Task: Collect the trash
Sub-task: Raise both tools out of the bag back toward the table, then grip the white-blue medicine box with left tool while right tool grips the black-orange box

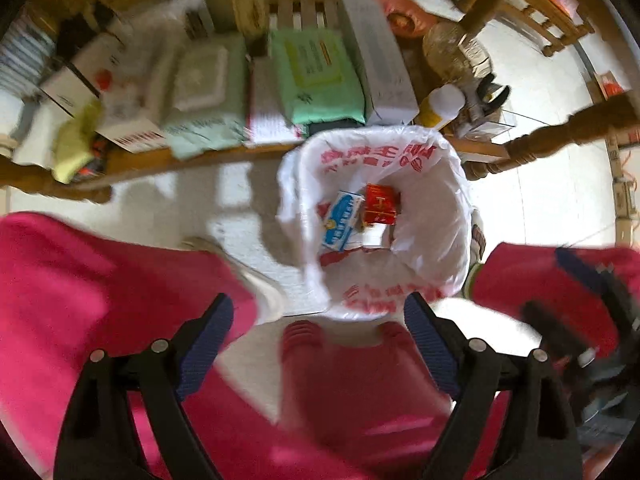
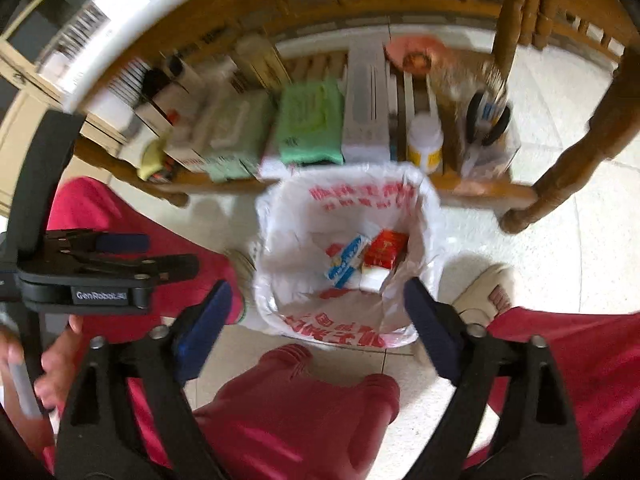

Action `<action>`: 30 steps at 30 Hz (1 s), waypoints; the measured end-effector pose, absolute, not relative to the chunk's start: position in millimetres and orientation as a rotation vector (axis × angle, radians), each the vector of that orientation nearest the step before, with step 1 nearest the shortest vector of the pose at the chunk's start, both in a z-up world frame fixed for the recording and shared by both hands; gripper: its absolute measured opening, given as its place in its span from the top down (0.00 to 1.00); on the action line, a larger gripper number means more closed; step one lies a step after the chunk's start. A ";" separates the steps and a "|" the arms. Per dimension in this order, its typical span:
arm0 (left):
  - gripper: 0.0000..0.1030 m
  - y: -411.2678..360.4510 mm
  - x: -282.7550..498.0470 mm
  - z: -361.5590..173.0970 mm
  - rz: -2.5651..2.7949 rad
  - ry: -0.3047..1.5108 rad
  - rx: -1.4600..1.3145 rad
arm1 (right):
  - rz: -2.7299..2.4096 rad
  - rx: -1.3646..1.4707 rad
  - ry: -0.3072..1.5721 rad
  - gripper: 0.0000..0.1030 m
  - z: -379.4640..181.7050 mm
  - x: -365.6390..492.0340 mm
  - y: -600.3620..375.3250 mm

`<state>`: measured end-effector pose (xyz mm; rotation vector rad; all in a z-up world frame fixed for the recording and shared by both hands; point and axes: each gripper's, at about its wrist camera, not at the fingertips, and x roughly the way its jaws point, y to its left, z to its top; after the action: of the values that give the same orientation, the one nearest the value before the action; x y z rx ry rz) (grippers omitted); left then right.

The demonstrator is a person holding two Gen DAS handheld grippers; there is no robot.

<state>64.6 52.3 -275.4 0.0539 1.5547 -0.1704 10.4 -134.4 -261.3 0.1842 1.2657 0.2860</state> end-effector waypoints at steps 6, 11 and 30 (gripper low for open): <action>0.14 70.0 69.3 -184.9 -0.204 1.468 0.157 | 0.309 0.062 1.140 0.11 -169.7 14.6 -152.2; 0.11 75.6 99.6 -105.9 -0.263 1.422 0.183 | 0.372 -0.122 1.001 0.07 -81.4 33.9 -153.6; 0.08 13.0 230.0 43.0 -0.366 1.426 0.414 | 0.697 -0.493 0.889 0.06 83.8 146.9 -158.5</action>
<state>230.0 13.0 43.0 0.4141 1.4262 -0.3663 146.9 -158.5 83.8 -0.4932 0.8890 0.6969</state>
